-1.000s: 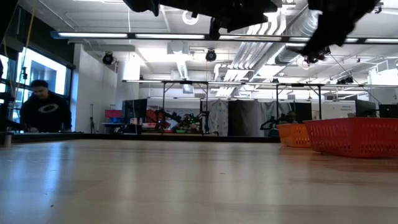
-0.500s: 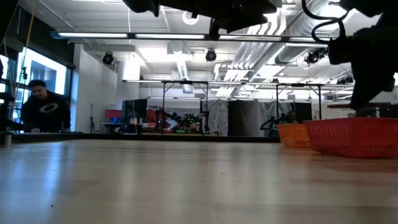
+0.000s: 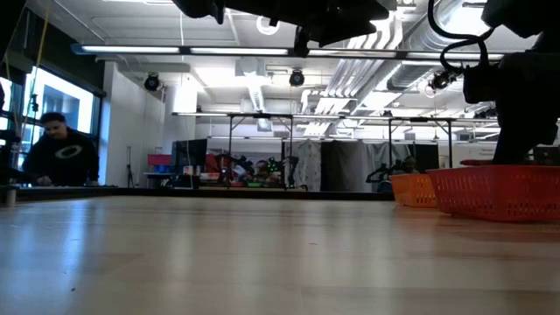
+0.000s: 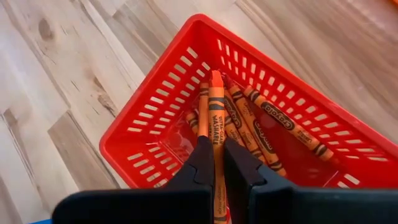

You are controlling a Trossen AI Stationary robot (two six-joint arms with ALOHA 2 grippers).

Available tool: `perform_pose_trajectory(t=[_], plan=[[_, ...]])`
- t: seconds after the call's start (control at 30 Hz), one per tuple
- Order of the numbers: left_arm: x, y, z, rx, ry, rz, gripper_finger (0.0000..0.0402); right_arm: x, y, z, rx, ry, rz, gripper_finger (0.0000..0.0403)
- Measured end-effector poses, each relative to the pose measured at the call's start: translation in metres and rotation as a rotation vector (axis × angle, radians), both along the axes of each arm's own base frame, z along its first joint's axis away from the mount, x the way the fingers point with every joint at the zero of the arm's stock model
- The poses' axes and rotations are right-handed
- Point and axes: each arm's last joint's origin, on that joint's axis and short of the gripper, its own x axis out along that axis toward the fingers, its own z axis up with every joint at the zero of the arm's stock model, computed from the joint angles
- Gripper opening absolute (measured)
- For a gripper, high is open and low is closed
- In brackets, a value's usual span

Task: Sort crayons
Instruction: Put the orange crayon into the red bin, then return to Home Position

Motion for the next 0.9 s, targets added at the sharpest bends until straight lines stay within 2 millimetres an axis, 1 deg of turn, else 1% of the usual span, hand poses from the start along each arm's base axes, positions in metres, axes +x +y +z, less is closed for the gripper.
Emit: perform_pose_trajectory(t=[0.1,0.2,0.3,0.5,0.63,0.73,0.83,0.9], plan=[[0.0,0.0,0.0,0.0,0.001,0.0,0.0127,0.0,0.0,0.0,-0.001,0.002,0.001,0.0003],[0.0,0.0,0.0,0.0,0.003,0.0,0.0127,0.0,0.0,0.0,-0.004,0.001,0.006,0.0017],[0.0,0.0,-0.002,0.001,0.019,-0.001,0.0127,0.0,0.0,0.0,-0.01,-0.007,0.006,0.0038],[0.0,-0.001,-0.005,0.003,0.046,-0.002,0.0127,0.003,0.0,0.002,-0.048,-0.031,0.076,0.009],[0.0,-0.001,-0.005,0.003,0.046,-0.001,0.0127,0.003,0.001,0.003,-0.047,-0.036,0.077,0.0117],[0.0,-0.001,-0.005,0.004,0.046,-0.002,0.0127,0.005,0.001,0.014,-0.039,-0.044,0.073,0.0127],[0.0,-0.001,-0.005,0.004,0.045,-0.001,0.0127,0.007,0.001,0.038,-0.049,-0.071,0.086,0.0129],[0.0,-0.001,-0.005,0.004,0.045,-0.002,0.0127,0.009,0.001,0.057,-0.097,-0.11,0.137,0.0129]])
